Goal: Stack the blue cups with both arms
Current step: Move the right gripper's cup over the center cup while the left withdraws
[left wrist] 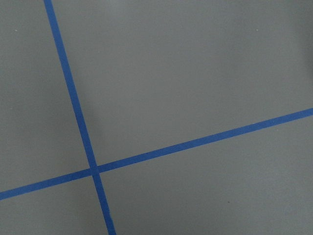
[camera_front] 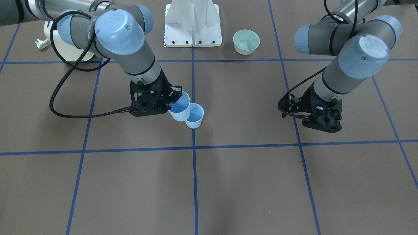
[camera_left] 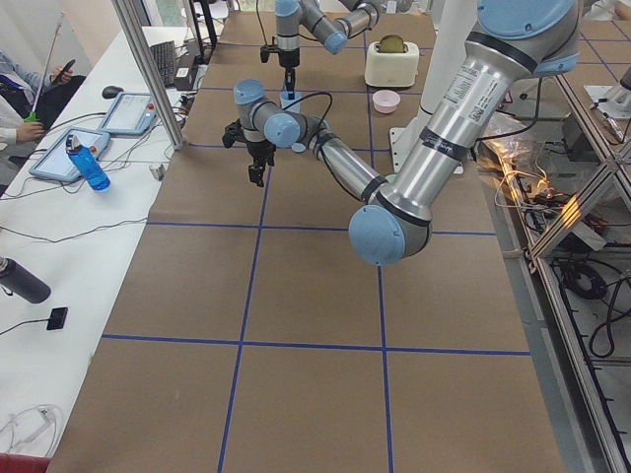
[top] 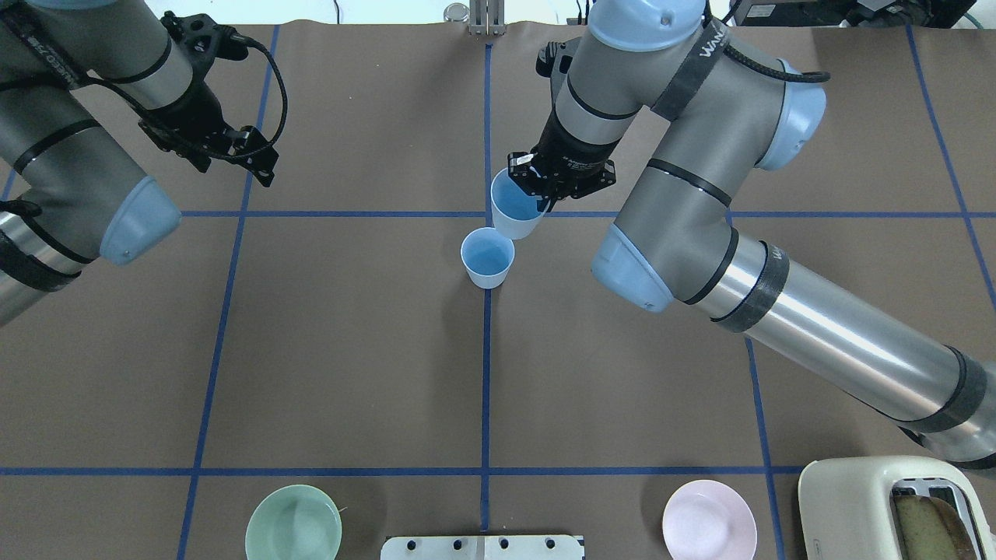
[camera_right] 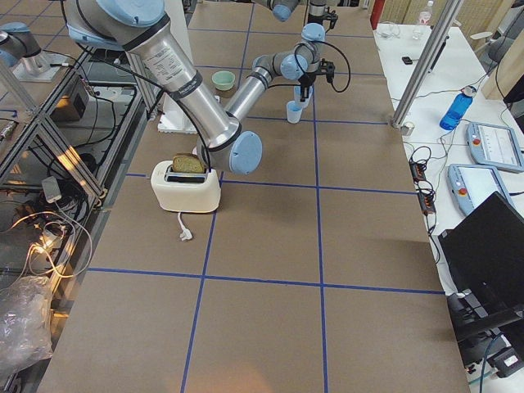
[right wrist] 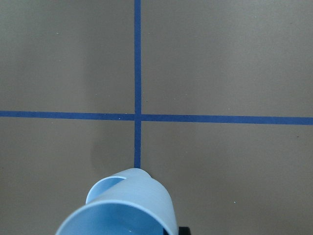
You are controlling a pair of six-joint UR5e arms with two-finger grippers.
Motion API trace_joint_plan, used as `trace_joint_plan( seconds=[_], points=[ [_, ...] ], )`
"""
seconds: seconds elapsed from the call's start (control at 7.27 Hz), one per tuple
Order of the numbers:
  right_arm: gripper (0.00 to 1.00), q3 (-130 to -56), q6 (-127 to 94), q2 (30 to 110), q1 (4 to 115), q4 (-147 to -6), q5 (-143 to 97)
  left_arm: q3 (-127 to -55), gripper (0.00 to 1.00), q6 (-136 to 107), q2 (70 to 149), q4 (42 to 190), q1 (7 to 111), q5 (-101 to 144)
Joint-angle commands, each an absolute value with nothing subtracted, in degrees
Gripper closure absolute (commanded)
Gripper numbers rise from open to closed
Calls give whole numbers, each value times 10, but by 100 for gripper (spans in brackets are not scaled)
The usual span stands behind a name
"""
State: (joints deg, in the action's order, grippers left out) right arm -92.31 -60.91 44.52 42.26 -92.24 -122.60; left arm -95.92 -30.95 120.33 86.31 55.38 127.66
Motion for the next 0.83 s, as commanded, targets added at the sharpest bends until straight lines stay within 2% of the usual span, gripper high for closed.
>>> trace_joint_plan(
  seconds=[0.0,0.69],
  points=[
    [100,-914,-619,438,396,-921,-1201,-957,2,-308,1201,862,556,1278],
    [100,-915,-633,439,377,-919,-1188,-957,2,-308,1201,862,556,1278]
  ],
)
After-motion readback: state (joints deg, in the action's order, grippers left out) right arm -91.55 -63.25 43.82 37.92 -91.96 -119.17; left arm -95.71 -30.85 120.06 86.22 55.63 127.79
